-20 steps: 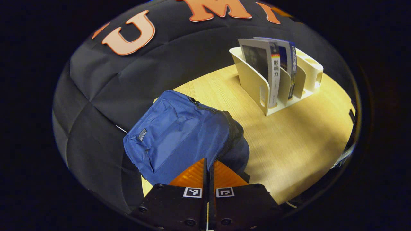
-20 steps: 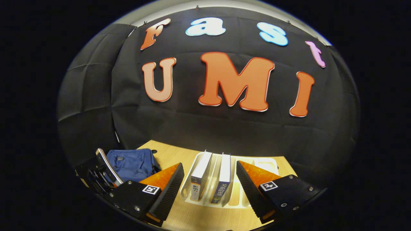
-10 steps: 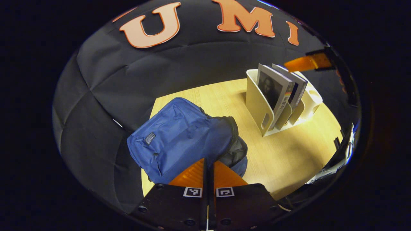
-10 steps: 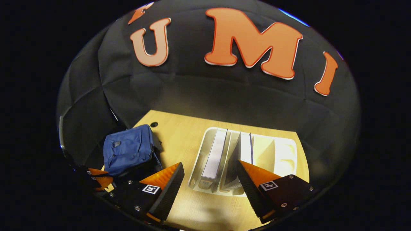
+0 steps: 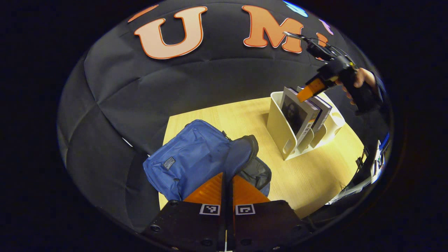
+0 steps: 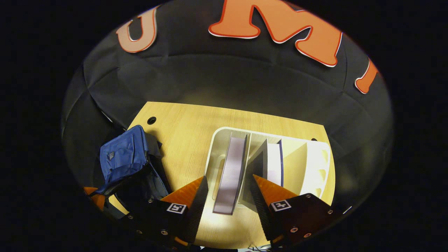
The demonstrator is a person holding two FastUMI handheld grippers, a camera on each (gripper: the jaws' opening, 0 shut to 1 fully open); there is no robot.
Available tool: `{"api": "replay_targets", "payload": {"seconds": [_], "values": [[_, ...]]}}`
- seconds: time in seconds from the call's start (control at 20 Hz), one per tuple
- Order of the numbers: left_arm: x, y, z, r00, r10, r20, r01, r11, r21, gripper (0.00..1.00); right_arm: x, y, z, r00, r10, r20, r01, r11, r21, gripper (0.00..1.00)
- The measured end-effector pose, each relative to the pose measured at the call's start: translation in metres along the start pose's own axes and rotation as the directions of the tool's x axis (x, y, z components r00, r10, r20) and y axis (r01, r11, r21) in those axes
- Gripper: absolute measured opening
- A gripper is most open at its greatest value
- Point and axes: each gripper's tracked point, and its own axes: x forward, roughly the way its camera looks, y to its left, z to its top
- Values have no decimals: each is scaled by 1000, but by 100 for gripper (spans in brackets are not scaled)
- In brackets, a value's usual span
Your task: Open the schoolbag, grab two books from the bookshelf and put them into the schoolbag.
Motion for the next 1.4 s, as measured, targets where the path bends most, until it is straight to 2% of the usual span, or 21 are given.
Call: {"api": "replay_targets", "payload": {"seconds": [0.05,0.25,0.4,0.65,0.7,0.8,0.85,0.9,1.15,1.2,1.25,1.4], "values": [[1,1,-2,1000,-6,-2,6,1000,-8,2,8,-2,1,1000,-3,-28,4,1000,10,71],[2,3,-7,1000,-30,-3,30,999,-26,2,31,7,-8,987,12,-160,-1,998,66,58],[5,2,-10,999,-51,-9,51,998,-22,2,46,13,-16,966,15,-257,8,996,89,44],[9,2,-14,997,-79,-12,78,996,-43,2,56,14,-22,932,11,-361,26,995,99,39],[10,2,-17,996,-85,-16,84,995,-50,2,57,13,-23,929,16,-370,22,995,96,31],[11,4,-19,996,-92,-20,90,994,-62,2,55,13,-25,927,26,-375,11,995,97,46],[12,5,-20,995,-93,-21,92,994,-65,2,51,13,-24,926,33,-376,6,995,102,38],[13,4,-21,995,-98,-25,97,993,-66,2,47,11,-22,930,40,-366,2,994,113,37],[16,6,-25,994,-103,-48,100,993,-68,2,-1,-6,-3,955,107,-275,-51,978,204,36],[16,6,-23,993,-104,-53,101,993,-63,2,-15,-11,-2,961,115,-252,-60,975,214,32],[16,6,-22,993,-104,-54,101,993,-55,2,-29,-15,1,967,125,-223,-74,972,223,36],[17,6,-20,992,-107,-69,105,994,-39,2,-74,-23,4,977,174,-124,-136,955,264,36]]}}
